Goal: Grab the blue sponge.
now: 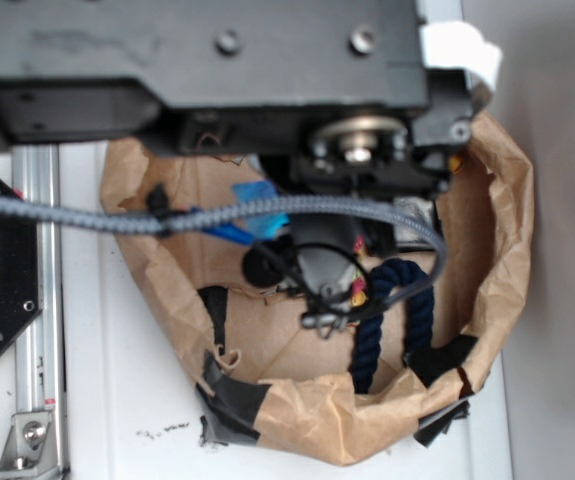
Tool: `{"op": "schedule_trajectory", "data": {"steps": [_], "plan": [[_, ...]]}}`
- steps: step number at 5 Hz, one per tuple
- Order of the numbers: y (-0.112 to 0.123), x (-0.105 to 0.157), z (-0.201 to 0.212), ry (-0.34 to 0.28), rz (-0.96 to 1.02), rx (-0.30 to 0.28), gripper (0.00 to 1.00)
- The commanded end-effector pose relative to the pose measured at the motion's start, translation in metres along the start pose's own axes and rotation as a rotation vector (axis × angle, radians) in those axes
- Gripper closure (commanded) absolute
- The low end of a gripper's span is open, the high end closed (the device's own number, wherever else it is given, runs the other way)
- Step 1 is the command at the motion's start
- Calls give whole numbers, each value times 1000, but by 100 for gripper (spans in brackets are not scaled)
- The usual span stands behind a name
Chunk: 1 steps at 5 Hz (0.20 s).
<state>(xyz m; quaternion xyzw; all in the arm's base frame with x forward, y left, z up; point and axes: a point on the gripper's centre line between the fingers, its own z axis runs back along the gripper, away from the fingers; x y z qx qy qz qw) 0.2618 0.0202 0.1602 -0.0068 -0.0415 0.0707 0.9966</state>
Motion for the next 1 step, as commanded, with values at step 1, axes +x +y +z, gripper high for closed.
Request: {"op": "schedule_trajectory", "data": {"steps": [1], "plan": [[-2,3,6,-68,-16,-20,100]]}}
